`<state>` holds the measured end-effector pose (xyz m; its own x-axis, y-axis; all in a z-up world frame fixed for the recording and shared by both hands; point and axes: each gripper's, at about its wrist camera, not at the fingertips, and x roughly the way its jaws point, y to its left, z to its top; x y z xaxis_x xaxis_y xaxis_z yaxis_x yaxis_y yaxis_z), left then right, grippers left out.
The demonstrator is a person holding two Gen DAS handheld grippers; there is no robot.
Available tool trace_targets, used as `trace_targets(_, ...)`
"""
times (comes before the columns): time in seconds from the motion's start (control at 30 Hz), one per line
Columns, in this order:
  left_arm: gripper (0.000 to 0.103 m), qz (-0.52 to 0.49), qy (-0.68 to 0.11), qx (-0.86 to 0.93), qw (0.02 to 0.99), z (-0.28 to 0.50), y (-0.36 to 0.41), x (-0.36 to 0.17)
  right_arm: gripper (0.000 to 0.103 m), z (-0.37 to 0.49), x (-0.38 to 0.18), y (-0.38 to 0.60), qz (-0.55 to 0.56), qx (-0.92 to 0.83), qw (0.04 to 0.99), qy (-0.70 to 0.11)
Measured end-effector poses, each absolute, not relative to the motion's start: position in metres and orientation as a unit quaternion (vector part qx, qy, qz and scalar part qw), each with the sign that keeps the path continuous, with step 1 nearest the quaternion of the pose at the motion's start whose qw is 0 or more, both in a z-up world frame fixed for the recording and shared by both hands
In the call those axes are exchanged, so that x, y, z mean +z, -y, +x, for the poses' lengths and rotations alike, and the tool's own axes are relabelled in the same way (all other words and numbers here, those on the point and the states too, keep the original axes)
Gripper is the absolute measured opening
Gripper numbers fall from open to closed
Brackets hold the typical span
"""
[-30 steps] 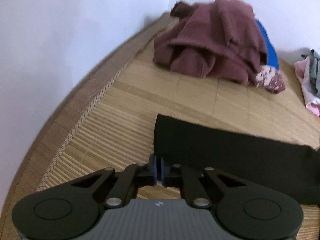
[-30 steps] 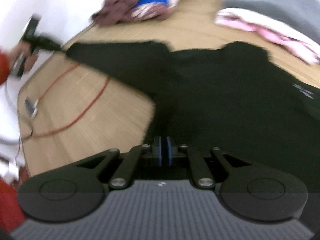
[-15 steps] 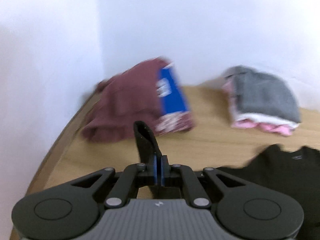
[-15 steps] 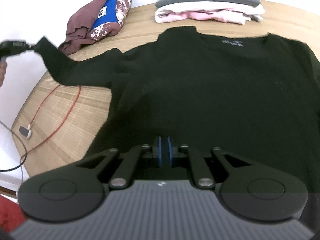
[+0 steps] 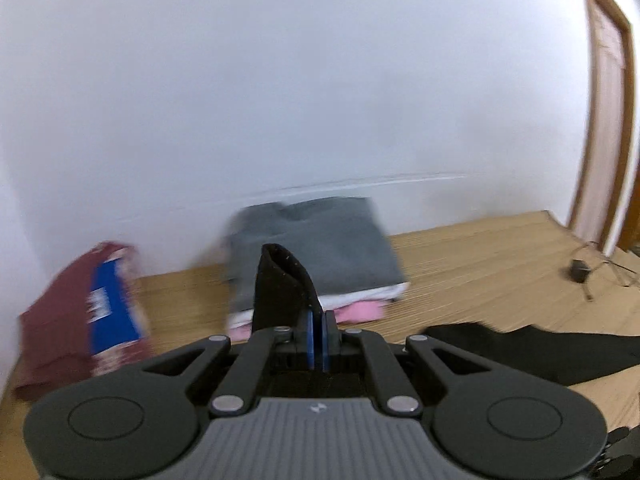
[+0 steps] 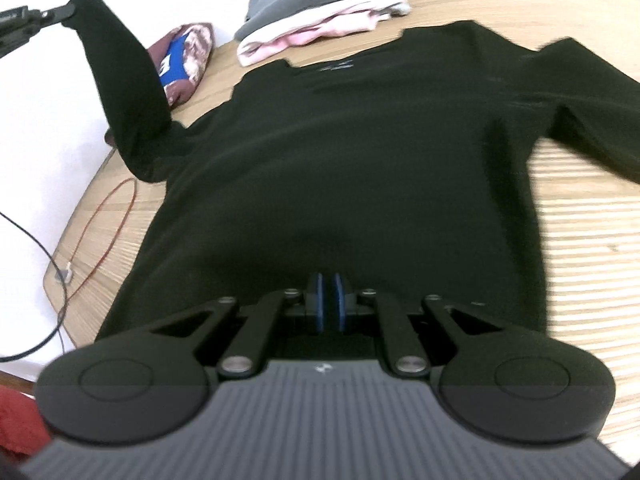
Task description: Fold clothes
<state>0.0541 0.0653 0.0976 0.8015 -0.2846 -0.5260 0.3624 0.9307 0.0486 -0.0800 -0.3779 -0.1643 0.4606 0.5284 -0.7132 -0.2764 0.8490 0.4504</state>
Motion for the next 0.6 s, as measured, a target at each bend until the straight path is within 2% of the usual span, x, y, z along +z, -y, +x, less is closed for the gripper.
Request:
trace_targets(0.23,0.004,0.075,-0.280,-0.234,0.928,0.060,0.053,0.078,0.011,-0.085,-0.167,0.442,0.160,0.224,0.847,-0.455)
trace_targets(0.43,0.004,0.080,-0.311,-0.264,0.909,0.065,0.124,0.049,0.011,-0.093,-0.177,0.493,0.183,0.194,0.846,-0.461)
trace_targets(0.5,0.007,0.088,-0.334,-0.263,0.901,0.076,0.143,0.032,0.011,-0.096,-0.181,0.508,0.189,0.184,0.846,-0.464)
trace_targets(0.53,0.014,0.099,-0.351,-0.263,0.893,0.085,0.151,0.018,0.011,-0.098,-0.182,0.515,0.191,0.180,0.845,-0.465)
trace_targets(0.6,0.050,0.121,-0.390,-0.253,0.877,0.098,0.163,-0.009,0.011,-0.101,-0.184,0.529,0.202,0.175,0.845,-0.464)
